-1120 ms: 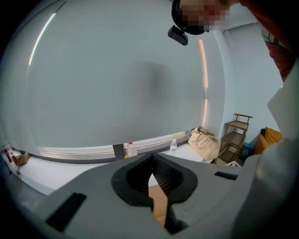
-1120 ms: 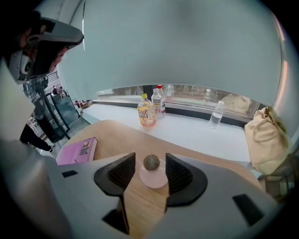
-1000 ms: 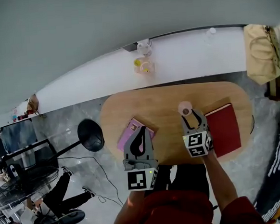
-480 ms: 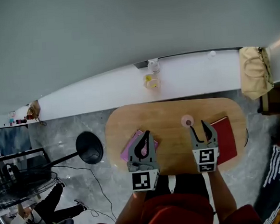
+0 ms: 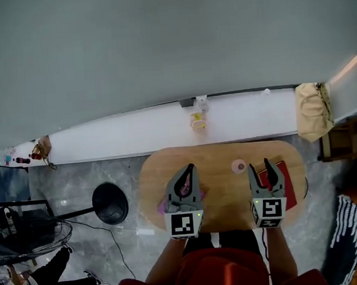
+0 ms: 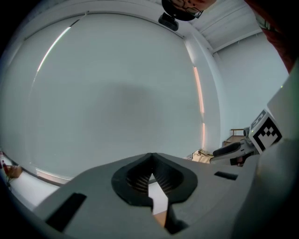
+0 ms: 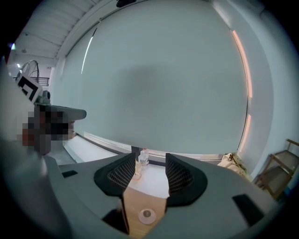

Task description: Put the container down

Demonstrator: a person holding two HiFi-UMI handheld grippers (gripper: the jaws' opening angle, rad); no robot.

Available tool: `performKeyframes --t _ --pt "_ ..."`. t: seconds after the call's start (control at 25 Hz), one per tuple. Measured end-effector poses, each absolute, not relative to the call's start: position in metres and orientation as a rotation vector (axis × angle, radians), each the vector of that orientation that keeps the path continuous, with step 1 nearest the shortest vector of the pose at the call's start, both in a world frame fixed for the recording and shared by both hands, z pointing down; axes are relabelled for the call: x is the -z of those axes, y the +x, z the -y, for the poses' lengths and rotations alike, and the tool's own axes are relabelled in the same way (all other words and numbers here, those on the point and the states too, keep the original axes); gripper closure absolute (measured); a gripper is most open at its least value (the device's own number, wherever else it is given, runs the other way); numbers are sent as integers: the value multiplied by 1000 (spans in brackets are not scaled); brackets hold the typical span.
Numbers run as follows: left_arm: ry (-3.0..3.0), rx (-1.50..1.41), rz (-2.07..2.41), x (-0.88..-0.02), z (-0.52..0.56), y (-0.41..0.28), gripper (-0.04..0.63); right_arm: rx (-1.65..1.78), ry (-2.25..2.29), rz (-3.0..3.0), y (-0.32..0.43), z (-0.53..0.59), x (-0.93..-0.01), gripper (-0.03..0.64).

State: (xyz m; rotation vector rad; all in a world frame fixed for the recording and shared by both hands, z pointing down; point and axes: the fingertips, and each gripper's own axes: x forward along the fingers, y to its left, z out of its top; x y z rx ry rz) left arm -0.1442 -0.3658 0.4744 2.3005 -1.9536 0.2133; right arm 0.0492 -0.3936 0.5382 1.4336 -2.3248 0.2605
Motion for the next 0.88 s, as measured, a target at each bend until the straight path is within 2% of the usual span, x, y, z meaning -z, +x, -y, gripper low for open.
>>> performKeyframes --t 0.48,0.88 --pt "2439 -90 1960 -411 353 -168 589 -53 1686 2357 50 374 -431 419" --pt "2579 -106 1865 -389 324 -176 589 21 1825 2305 51 326 -397 422"
